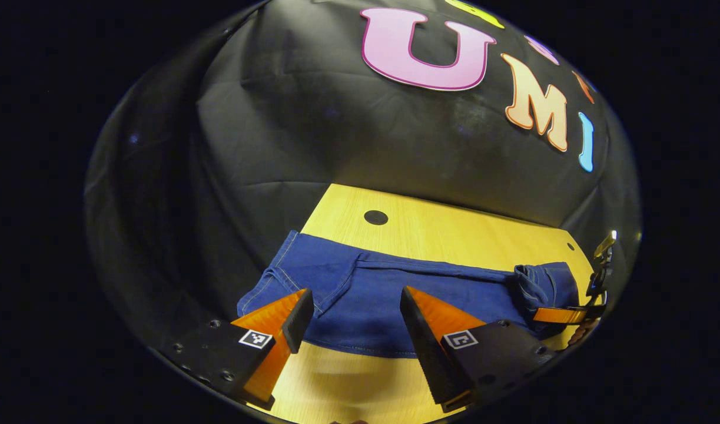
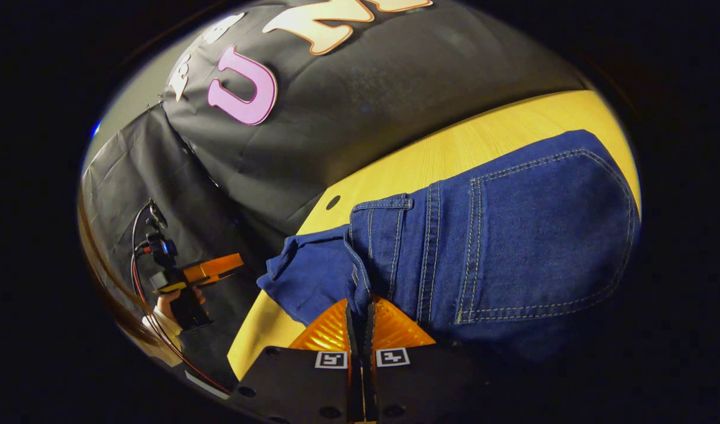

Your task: Grasp the waist and the cuffs of the jeans and fold them to make the two legs overlap; first hold the waist and fold one-third of the jeans toward the cuffs, then hold the cuffs and fold the remaining one-third in the same direction to finish folding.

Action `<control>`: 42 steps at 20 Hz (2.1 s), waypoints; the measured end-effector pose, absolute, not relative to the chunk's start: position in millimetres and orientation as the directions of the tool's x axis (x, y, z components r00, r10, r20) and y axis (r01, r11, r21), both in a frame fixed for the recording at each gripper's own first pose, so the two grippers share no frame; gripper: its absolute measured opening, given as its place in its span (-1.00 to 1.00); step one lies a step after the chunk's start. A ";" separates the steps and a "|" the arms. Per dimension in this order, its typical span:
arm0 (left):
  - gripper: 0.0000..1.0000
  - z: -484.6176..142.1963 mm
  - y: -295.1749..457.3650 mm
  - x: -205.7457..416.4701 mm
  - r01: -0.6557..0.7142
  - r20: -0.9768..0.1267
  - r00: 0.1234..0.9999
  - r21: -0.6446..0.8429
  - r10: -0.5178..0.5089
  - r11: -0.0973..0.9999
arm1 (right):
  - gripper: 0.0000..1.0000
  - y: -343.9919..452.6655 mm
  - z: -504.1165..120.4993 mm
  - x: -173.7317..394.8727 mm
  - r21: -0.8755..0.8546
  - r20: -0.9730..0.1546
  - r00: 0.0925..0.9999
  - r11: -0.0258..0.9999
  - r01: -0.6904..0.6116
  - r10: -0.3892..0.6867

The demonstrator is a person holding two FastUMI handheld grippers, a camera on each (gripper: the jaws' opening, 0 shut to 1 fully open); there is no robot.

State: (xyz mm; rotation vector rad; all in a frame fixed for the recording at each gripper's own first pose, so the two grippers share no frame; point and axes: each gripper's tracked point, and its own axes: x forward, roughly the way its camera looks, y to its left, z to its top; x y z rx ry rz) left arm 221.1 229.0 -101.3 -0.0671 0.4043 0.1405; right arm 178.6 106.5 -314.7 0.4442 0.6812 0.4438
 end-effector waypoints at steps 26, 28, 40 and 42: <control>0.84 -176.1 264.6 178.4 -0.331 -0.548 0.809 -0.124 0.213 0.936 | 0.76 107.5 -224.4 180.5 0.625 -0.391 0.796 0.769 -0.139 0.462; 0.79 -176.3 266.6 178.7 -0.333 -0.541 0.811 -0.116 0.221 0.936 | 0.93 85.2 -196.7 185.6 0.638 -0.331 0.851 0.761 -0.116 0.407; -0.60 -169.1 302.4 168.2 -0.373 -0.520 0.800 -0.041 0.299 0.927 | 0.94 2.3 -159.6 143.3 0.616 -0.313 0.935 0.785 0.066 0.168; -0.77 -168.3 301.5 168.1 -0.354 -0.524 0.803 -0.037 0.284 0.934 | 0.94 4.9 -158.0 138.1 0.613 -0.318 0.934 0.787 0.073 0.161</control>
